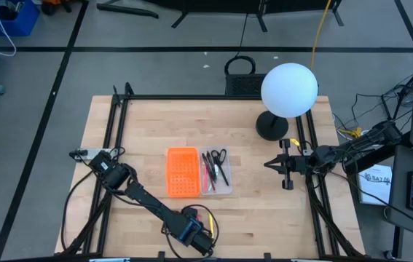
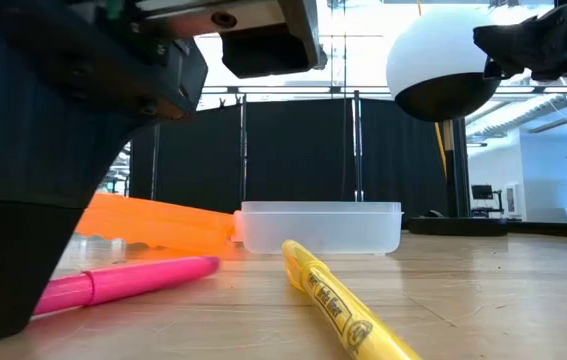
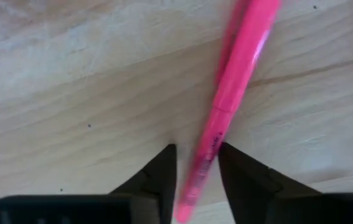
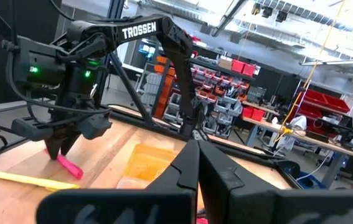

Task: Pick & place school supplies into a supply box
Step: Put the pink pen into the supply box, then put the yellow pen into the supply box

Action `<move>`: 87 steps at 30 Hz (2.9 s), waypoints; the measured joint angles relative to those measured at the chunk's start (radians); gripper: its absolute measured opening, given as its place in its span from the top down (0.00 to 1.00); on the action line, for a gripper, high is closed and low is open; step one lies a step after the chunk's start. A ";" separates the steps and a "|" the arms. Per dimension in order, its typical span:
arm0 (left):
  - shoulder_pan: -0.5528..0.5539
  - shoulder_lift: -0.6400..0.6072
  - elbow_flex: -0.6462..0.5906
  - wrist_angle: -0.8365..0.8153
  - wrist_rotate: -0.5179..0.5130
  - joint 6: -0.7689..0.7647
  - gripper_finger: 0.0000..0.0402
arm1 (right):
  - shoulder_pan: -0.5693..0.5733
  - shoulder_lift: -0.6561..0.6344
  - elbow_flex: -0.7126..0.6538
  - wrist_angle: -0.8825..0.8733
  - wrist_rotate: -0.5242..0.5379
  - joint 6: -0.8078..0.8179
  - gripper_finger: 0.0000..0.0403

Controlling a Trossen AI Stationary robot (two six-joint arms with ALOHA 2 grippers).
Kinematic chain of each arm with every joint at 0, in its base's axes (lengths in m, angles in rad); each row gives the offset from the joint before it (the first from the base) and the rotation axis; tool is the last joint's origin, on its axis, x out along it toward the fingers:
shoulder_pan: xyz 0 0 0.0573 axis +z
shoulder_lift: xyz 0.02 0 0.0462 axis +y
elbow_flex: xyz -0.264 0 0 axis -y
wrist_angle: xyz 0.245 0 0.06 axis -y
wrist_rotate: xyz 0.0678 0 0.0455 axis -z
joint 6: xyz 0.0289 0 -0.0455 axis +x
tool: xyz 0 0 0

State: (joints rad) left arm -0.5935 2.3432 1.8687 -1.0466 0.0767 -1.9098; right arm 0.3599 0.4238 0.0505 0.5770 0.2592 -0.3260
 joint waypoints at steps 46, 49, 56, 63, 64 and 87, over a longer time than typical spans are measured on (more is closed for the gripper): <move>0.451 -0.183 0.018 0.042 -0.202 0.436 0.95 | 0.000 0.006 0.000 -0.107 0.000 -0.064 1.00; 0.474 -0.181 0.020 -0.009 -0.201 0.435 0.95 | 0.000 0.008 0.000 -0.112 0.000 -0.086 1.00; 0.506 -0.158 0.021 0.001 -0.166 0.441 0.95 | 0.000 0.009 0.000 -0.121 0.000 -0.082 1.00; 0.494 -0.122 0.014 0.008 -0.149 0.425 0.95 | 0.000 0.013 0.000 -0.125 0.000 -0.071 1.00; 0.494 -0.120 0.014 0.009 -0.142 0.424 0.95 | 0.000 0.014 0.000 -0.127 0.000 -0.065 1.00; 0.501 -0.087 0.014 0.083 -0.050 0.423 0.68 | 0.000 0.014 0.000 -0.125 0.000 -0.055 1.00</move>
State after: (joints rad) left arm -0.0929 2.2562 1.8832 -0.9638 0.0271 -1.4868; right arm 0.3597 0.4381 0.0509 0.4515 0.2592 -0.3813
